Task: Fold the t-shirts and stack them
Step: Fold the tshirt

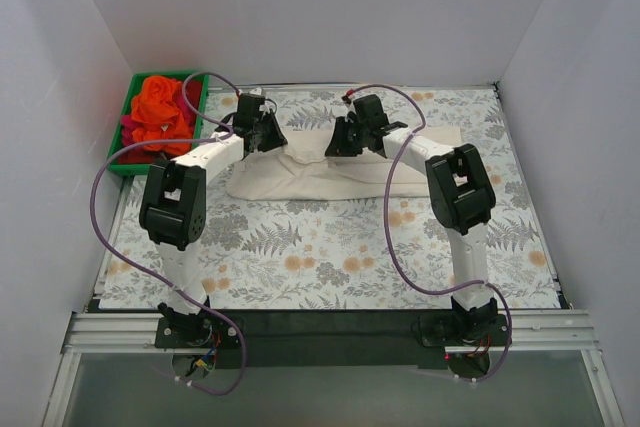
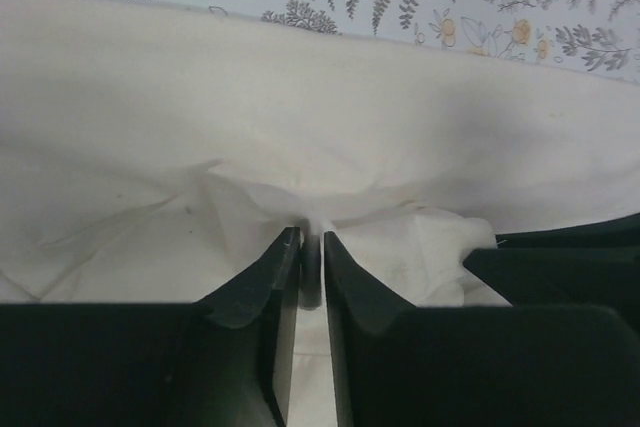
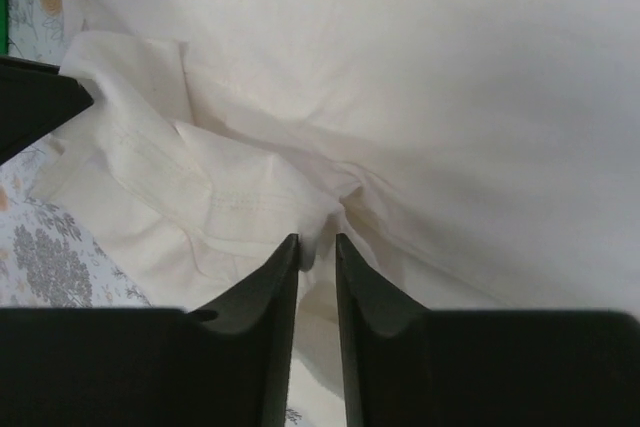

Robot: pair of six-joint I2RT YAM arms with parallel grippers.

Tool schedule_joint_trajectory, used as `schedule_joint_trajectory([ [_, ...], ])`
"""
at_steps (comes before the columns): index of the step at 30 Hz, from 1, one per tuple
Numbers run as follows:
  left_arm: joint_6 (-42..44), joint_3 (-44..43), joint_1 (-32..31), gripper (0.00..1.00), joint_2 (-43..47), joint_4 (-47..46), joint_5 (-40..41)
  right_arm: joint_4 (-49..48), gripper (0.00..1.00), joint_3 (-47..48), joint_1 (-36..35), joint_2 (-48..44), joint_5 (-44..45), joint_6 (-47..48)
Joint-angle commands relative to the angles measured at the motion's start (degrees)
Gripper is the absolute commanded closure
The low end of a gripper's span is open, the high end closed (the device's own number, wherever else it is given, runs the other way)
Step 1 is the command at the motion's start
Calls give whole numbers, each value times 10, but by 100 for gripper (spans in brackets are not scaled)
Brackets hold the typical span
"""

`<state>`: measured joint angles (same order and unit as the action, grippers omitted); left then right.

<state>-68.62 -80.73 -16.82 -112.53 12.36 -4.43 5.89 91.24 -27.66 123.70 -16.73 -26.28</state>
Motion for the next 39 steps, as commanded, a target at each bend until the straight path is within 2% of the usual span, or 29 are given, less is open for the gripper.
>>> schedule_joint_trajectory([
  [1,-19,-18,4,80,5,-45,-44,-27,74,6,9,-32,12,-3],
  [2,-23,-15,5,76,6,-62,-51,-28,71,3,9,-36,19,-1],
  [3,-32,-12,4,67,7,-71,-56,-28,66,2,11,-38,21,5],
  [5,-38,-4,4,63,9,-95,-73,-27,62,-4,11,-49,26,16],
  [8,-42,12,4,43,16,-120,-101,-26,58,-18,11,-65,25,55],
  [9,-41,18,4,37,21,-120,-101,-24,56,-23,11,-72,22,72],
  [10,-37,35,4,26,37,-137,-94,-19,56,-34,12,-83,21,101],
  [13,-31,66,15,16,78,-130,-54,-3,56,-75,12,-118,47,148],
  [16,-37,109,40,16,121,-96,-28,11,56,-103,12,-149,59,178],
  [20,4,161,51,17,162,-47,35,38,55,-142,15,-174,78,214],
  [25,45,211,53,23,196,-20,104,46,55,-196,45,-216,126,193],
  [33,74,242,53,26,206,6,120,54,57,-275,177,-280,182,125],
  [39,82,265,53,26,207,13,123,61,57,-315,270,-310,177,73],
])
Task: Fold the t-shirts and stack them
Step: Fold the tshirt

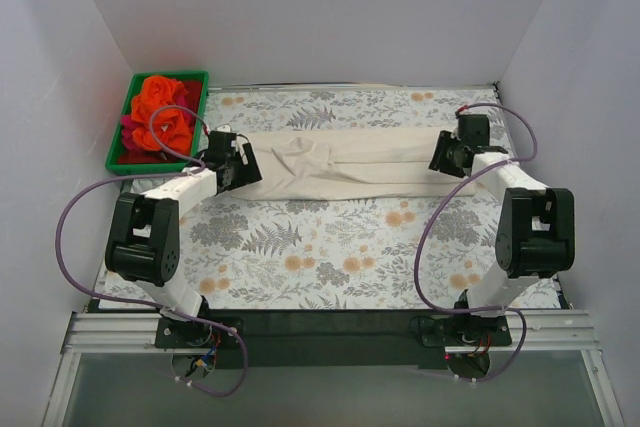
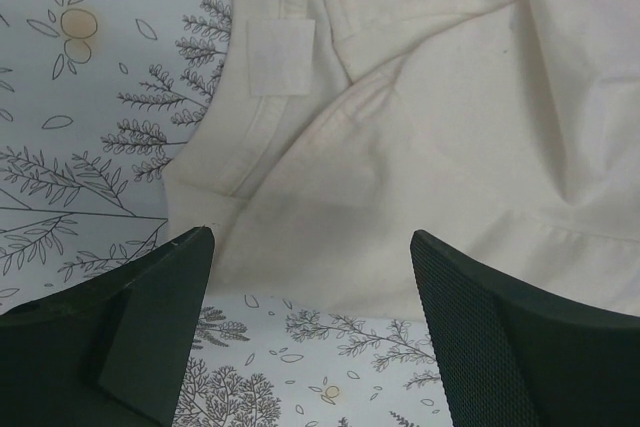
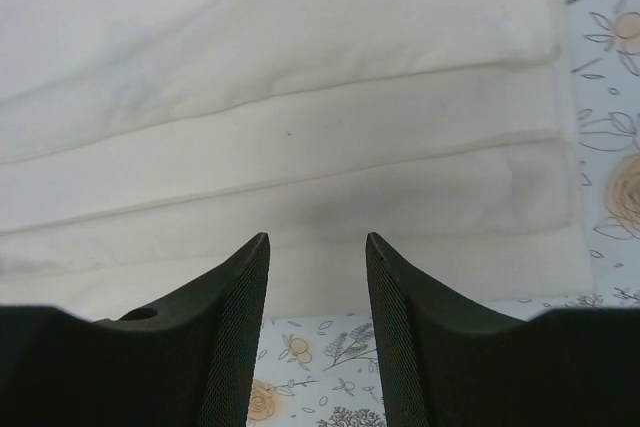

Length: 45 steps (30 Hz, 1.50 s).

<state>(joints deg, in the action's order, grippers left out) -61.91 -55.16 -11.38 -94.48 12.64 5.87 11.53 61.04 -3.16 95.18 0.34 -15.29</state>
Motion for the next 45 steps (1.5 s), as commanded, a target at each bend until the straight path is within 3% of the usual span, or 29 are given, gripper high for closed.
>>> schedule_joint_trajectory([
  [1,13,11,-1,28,26,13,22,3,57,-17,47,-25,3,-41],
  [7,0,29,-1,47,26,25,34,-5,57,-23,100,-3,-28,-49],
  [13,-16,36,-1,82,18,45,73,-27,58,-43,145,15,-60,-68],
  [17,-38,36,1,95,9,73,97,-42,59,-74,186,25,-75,-82],
  [19,-56,43,7,100,9,90,100,-46,59,-94,198,28,-75,-87],
  [29,-86,104,53,100,64,115,94,-53,59,-123,239,0,-80,-107],
  [31,-86,108,53,95,78,112,78,-59,59,-122,238,-17,-101,-114],
  [32,-84,109,52,82,94,108,71,-62,59,-122,236,-22,-105,-119],
  [39,-86,99,52,40,164,106,42,-83,57,-135,197,-81,-121,-159],
  [43,-88,79,48,22,193,120,21,-91,52,-137,166,-93,-110,-182],
  [45,-90,72,39,21,198,122,8,-99,51,-137,153,-86,-112,-194],
])
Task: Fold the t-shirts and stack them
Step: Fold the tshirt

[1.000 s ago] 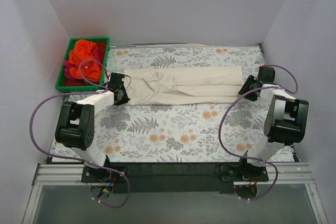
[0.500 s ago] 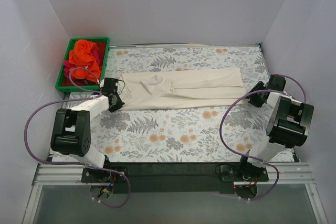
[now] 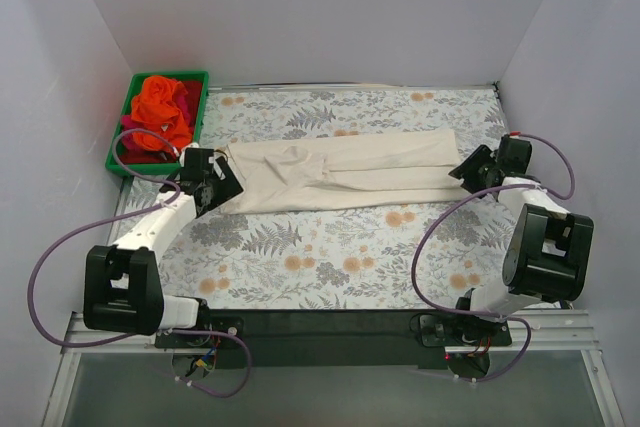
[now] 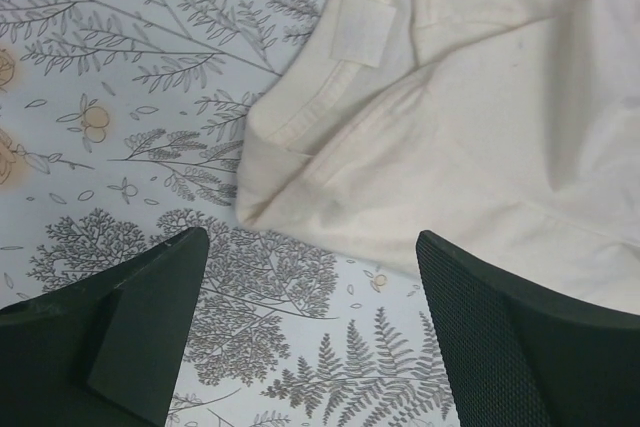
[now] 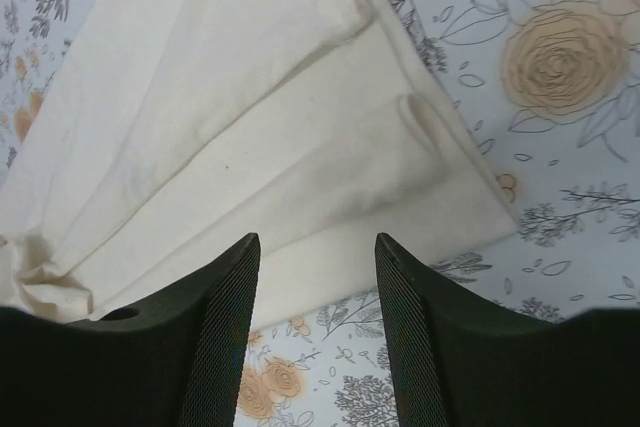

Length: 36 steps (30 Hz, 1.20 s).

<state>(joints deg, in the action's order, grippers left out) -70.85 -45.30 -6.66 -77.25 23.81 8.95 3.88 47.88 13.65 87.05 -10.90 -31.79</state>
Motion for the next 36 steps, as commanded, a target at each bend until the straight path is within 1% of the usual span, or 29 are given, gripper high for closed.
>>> schedule_joint_trajectory([
  [1,-3,-31,-12,21,29,11,-27,-26,51,-4,-18,0,-2,-34],
  [6,26,-19,-19,21,40,-27,-38,-34,51,6,-41,30,10,-56],
  [15,45,35,-20,21,44,-79,-38,-34,51,9,-43,61,40,-77],
  [17,45,37,-20,21,39,-81,-31,-53,51,9,-44,67,39,-78],
  [24,41,50,-20,21,21,-94,-29,-62,51,21,-44,91,32,-85],
  [36,48,50,-20,21,17,-94,-21,-59,52,78,-45,113,18,-94],
])
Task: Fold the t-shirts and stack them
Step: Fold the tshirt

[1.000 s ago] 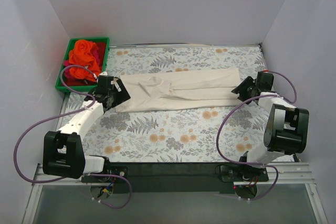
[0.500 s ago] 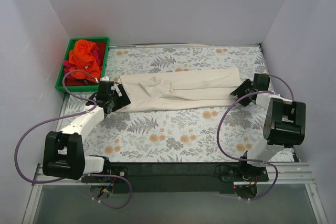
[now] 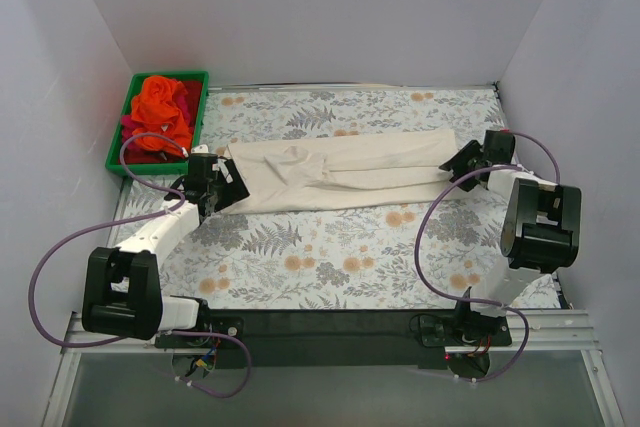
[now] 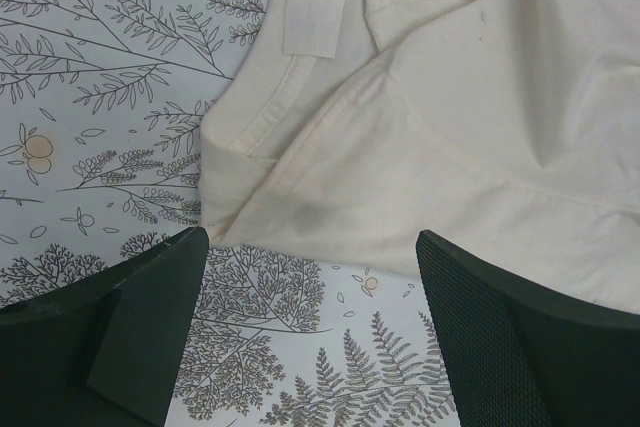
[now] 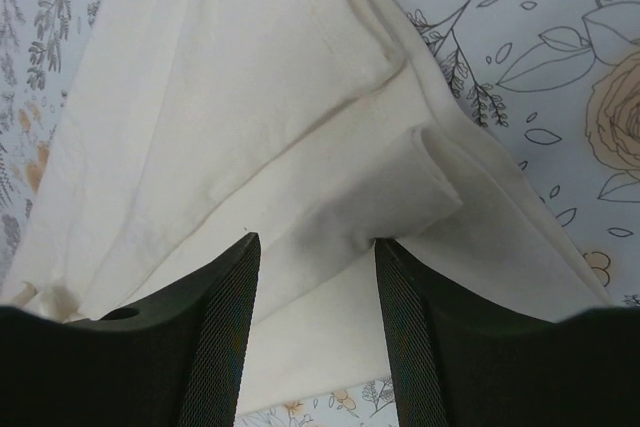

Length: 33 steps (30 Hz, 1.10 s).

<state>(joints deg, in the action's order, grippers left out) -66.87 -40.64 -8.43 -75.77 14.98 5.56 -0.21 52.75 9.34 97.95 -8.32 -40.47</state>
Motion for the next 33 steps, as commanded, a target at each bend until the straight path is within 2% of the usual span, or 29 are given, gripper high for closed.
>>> schedule_joint_trajectory([
  [1,8,4,-3,21,2,-5,14,-18,52,32,-2,6,-10,-8],
  [12,9,7,-3,21,2,-6,17,-19,53,124,-11,87,-31,16],
  [18,5,5,-3,21,-1,-6,16,-17,53,139,-24,48,-46,105],
  [24,3,-1,-3,21,-10,-6,9,-16,55,126,-112,7,-118,224],
  [33,5,-1,-3,21,-17,-5,14,-19,61,177,-257,85,-233,274],
])
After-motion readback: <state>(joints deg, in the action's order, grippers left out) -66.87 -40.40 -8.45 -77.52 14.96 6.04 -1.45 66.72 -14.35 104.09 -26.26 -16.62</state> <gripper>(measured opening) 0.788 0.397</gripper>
